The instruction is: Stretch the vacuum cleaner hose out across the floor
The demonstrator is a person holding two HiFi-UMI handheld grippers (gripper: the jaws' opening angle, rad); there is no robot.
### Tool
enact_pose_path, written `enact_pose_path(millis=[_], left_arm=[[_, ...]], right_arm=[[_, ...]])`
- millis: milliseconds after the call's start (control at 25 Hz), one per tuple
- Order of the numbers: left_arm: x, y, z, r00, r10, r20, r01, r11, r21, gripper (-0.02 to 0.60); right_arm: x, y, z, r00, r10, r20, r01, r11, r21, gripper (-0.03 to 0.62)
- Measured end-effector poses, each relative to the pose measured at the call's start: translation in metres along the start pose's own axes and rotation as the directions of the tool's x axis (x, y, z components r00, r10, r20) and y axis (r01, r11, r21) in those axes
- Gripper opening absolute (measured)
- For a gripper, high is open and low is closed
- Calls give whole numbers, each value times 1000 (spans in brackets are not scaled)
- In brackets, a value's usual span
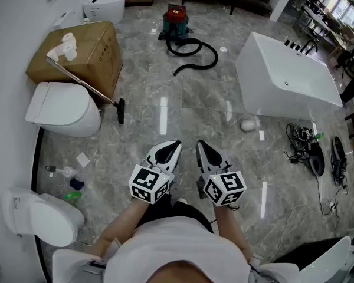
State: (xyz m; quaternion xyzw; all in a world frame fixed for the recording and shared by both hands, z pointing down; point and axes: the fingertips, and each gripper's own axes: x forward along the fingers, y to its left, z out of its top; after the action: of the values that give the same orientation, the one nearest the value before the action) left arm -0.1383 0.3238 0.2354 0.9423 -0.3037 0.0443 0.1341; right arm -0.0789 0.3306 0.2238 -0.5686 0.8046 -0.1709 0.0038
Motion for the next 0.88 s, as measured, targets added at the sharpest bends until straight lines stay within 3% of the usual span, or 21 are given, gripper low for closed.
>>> enact_pose_path(millis=[880], left_arm=[[0,49,-1,1000,-28,-13,28,1000,8,0]], right_arm=[[42,7,-11,998,-39,51,38,999,36,11]])
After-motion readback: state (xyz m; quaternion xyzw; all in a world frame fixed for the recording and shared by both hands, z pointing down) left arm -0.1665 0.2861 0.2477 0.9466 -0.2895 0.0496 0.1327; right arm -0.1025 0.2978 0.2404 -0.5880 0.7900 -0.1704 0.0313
